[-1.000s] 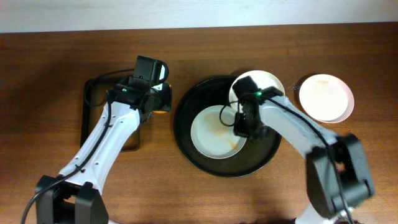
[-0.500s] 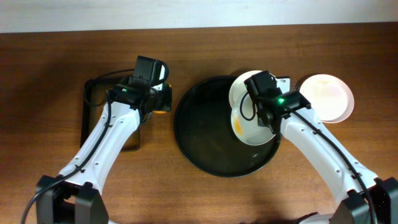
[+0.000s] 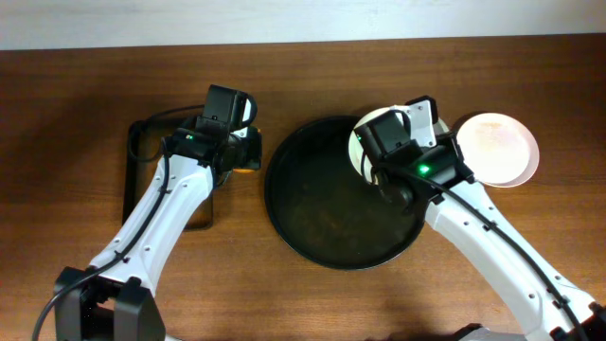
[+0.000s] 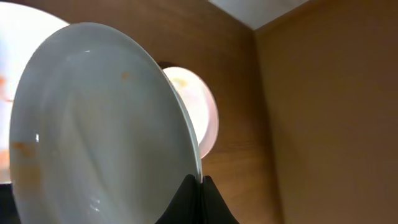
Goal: Clean dirty plates on tray and stack at the side
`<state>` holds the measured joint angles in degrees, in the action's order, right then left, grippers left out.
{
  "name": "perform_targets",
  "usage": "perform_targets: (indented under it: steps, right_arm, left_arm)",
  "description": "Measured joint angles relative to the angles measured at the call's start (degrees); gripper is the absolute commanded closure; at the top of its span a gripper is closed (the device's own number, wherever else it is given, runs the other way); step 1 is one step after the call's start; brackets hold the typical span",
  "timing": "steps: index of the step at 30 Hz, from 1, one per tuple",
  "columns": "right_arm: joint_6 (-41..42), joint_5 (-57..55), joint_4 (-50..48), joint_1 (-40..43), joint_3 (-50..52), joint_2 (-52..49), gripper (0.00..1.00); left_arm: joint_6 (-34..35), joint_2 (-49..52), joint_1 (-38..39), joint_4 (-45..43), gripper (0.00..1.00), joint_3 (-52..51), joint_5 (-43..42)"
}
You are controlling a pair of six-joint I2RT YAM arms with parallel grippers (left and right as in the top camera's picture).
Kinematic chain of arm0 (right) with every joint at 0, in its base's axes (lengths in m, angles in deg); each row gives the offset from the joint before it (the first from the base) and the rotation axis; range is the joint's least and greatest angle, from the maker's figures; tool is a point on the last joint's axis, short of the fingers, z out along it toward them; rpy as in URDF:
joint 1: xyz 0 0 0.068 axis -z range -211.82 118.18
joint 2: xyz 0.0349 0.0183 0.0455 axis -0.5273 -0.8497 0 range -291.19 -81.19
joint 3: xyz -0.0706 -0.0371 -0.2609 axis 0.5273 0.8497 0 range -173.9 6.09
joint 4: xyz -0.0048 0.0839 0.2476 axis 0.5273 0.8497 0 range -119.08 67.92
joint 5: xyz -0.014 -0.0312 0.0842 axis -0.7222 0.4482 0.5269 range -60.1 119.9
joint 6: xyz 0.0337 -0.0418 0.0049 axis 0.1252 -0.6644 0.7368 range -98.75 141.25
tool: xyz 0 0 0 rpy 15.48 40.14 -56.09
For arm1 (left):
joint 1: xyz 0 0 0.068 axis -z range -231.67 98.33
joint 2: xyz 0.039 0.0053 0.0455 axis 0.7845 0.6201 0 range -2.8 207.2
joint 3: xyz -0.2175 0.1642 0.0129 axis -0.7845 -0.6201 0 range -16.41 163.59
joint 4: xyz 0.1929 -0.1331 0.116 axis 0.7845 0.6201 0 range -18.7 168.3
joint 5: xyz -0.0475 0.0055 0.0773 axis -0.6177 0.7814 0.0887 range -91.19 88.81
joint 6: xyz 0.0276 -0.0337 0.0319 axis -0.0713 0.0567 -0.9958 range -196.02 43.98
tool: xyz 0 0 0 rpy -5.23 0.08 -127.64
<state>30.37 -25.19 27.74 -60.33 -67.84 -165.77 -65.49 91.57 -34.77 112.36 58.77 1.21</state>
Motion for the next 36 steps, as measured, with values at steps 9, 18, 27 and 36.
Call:
perform_targets:
  steps: [9,18,27,36]
  right_arm:
    - [5.9,-4.3,0.7,0.4,0.0,0.0,0.96]
    - [27.3,9.7,-5.6,27.6,-0.3,0.0,0.96]
    - [28.1,34.8,1.0,37.0,-0.5,0.0,0.70]
    - [15.4,56.2,-11.1,36.6,-0.5,-6.6,0.37]
  left_arm:
    - [0.0,0.0,0.0,0.0,0.99,0.0,0.0]
    - [0.0,0.0,0.0,0.1,0.99,0.0,0.0]
    - [0.0,0.0,0.0,0.2,1.00,0.0,0.0]
    - [0.0,0.0,0.0,0.2,1.00,0.0,-0.7]
